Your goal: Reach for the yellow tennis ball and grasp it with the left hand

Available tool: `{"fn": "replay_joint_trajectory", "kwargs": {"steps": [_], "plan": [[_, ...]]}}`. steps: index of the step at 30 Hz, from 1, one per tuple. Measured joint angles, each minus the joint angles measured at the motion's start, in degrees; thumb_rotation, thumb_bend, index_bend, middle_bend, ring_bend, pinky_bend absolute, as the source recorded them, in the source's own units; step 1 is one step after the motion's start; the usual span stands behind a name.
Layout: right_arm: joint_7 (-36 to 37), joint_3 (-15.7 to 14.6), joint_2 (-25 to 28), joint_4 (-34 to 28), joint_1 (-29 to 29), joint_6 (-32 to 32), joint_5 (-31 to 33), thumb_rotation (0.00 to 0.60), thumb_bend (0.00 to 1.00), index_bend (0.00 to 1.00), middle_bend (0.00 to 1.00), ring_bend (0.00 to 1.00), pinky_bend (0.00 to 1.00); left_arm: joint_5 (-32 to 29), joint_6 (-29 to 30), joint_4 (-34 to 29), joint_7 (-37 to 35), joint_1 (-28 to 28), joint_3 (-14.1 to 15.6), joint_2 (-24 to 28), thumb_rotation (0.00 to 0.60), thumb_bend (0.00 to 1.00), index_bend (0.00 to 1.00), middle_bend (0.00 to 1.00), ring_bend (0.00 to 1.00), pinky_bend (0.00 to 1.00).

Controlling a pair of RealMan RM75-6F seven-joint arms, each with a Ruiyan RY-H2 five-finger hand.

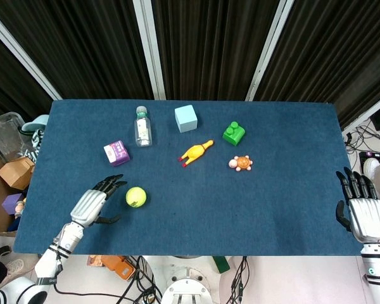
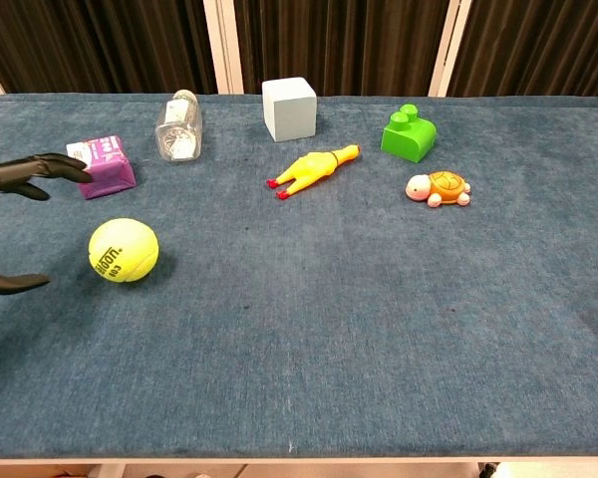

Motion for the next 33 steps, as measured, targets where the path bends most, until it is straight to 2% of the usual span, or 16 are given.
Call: {"fn": "replay_joint_trajectory", "kwargs": {"steps": [14,21,24,27,29,31,33], "plan": [[-0.58,0.04,-0.06,-0.18,0.04,-0.22,0.33,0.600,0.85,0.00,0.03,0.10,0.12,-1.30,-1.75,6.00,-4.09,-2.73,-0.21,-5.16,0.600,0.20,0.13,0.15,0.06,0.16],[-0.87,0.13,-0.14,-0.25,0.07,-0.32,0.61,0.600,0.85,0.00,0.03,0.10,0.12,-1.98,-3.10,9.29,-6.65,-4.00,-0.03,-8.52,0.600,0.20,0.17,0.22,0.14,0.22],[-0.88,0.16,-0.10,-0.25,0.12,-0.47,0.74,0.600,0.85,0.00,0.03,0.10,0.12,-2.19,-3.51,10.29,-6.86,-4.50,0.03,-9.77,0.600,0.20,0.20,0.26,0.18,0.26],[-0.90,0.21,-0.06,-0.25,0.21,-0.62,0.83,0.600,0.85,0.00,0.03,0.10,0.12,-2.23,-3.34,11.16,-6.70,-4.73,0.00,-10.88,0.600,0.21,0.29,0.32,0.23,0.32],[-0.86,0.23,-0.05,-0.26,0.22,-0.59,0.83,0.600,0.85,0.00,0.03,0.10,0.12,-2.23,-2.71,12.10,-6.58,-4.80,-0.16,-11.88,0.600,0.23,0.36,0.38,0.29,0.40],[-0.81,0.23,-0.03,-0.27,0.22,-0.59,0.83,0.600,0.85,0.00,0.03,0.10,0.12,-2.36,-1.84,13.14,-6.40,-4.77,-0.49,-12.84,0.600,0.26,0.45,0.44,0.36,0.52],[-0.72,0.24,0.01,-0.30,0.22,-0.60,0.84,0.600,0.85,0.00,0.03,0.10,0.12,-2.65,-1.28,14.25,-5.98,-4.73,-0.77,-13.51,0.600,0.30,0.50,0.48,0.40,0.57]]}}
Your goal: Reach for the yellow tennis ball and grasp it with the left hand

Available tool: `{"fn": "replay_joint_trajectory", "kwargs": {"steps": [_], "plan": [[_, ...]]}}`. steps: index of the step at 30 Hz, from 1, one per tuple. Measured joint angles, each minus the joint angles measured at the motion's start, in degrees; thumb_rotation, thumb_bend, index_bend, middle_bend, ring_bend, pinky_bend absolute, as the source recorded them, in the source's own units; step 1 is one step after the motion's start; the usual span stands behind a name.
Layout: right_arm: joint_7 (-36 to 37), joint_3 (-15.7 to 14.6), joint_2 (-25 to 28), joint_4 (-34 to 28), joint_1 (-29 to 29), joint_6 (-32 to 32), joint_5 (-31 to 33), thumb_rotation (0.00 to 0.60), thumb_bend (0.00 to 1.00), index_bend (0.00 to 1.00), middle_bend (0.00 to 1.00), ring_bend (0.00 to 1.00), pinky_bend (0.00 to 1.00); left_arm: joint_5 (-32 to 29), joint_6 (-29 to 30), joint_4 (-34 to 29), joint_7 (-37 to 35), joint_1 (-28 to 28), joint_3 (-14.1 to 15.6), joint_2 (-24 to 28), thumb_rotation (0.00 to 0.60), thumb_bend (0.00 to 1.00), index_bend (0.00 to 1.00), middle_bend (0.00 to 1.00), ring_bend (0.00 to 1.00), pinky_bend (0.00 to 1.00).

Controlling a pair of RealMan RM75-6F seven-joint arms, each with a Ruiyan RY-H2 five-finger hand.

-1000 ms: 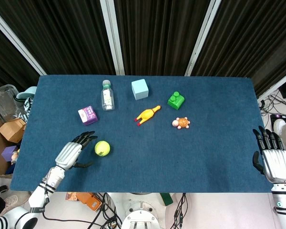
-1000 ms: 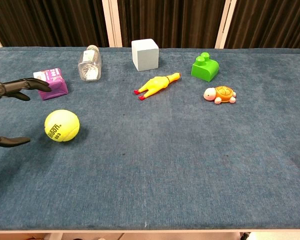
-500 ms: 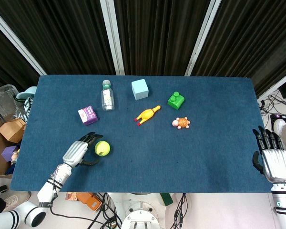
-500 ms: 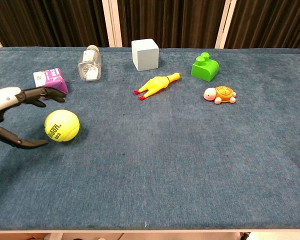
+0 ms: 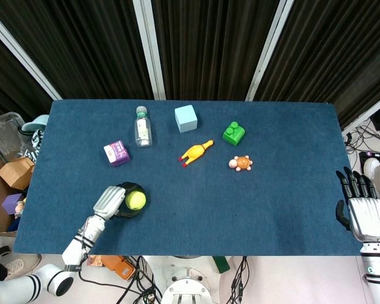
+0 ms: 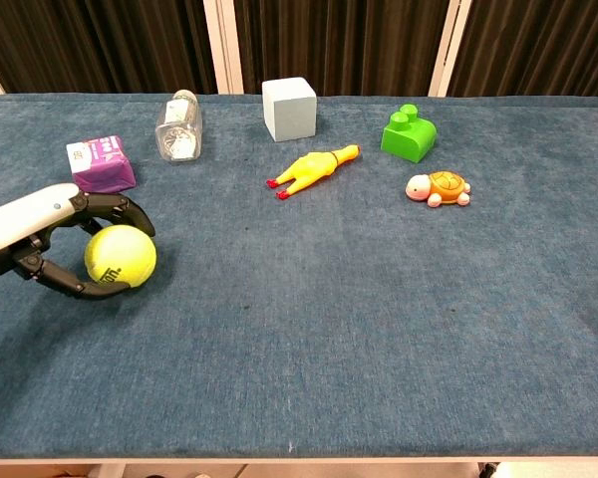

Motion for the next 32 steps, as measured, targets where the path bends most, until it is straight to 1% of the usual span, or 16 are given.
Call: {"fn": "replay_joint_trajectory", "kwargs": {"steps": [3,5,8,11,17,21,27,32], "plan": [[0.11,0.03,0.02,0.01,0.01,0.01,0.01,0.600,0.85,0.00,0.03,0.10,0.12,-0.76,0.09,0.36,0.20,-0.03,-0.34,0.22,0.600,0.34,0.54,0.51,0.42,0.60],[0.17,0.01,0.03,-0.01,0.03,-0.03,0.00,0.600,0.85,0.00,0.03,0.10,0.12,-0.81,0.49,-0.03,0.28,-0.06,-0.65,0.85,0.600,0.35,0.54,0.51,0.42,0.61],[0.18,0.01,0.04,-0.03,0.06,-0.02,-0.07,0.600,0.85,0.00,0.03,0.10,0.12,-0.65,1.52,-1.80,0.69,-0.23,-1.33,2.80,0.600,0.34,0.54,0.51,0.42,0.61],[0.16,-0.02,0.03,-0.05,0.06,-0.02,-0.10,0.600,0.85,0.00,0.03,0.10,0.12,-0.53,2.54,-5.21,2.15,-0.55,-2.43,5.98,0.600,0.34,0.54,0.51,0.42,0.61],[0.21,-0.04,0.09,-0.15,0.08,-0.07,-0.08,0.600,0.85,0.00,0.03,0.10,0.12,-0.74,3.85,-15.97,8.71,-1.31,-5.13,15.72,0.600,0.33,0.54,0.51,0.42,0.61],[0.34,-0.07,0.13,-0.19,0.02,0.08,-0.19,0.600,0.85,0.00,0.03,0.10,0.12,-1.15,4.34,-23.57,15.95,-1.74,-7.00,23.82,0.600,0.33,0.54,0.51,0.42,0.61],[0.52,-0.09,0.19,-0.18,-0.03,0.13,-0.21,0.600,0.85,0.00,0.03,0.10,0.12,-2.53,5.51,-30.82,26.46,-1.82,-9.62,33.51,0.600,0.33,0.54,0.51,0.42,0.61],[0.30,-0.11,0.13,-0.22,0.04,0.02,-0.21,0.600,0.85,0.00,0.03,0.10,0.12,-3.77,6.64,-34.45,29.59,-1.53,-11.24,38.86,0.600,0.33,0.54,0.51,0.42,0.61]]}}
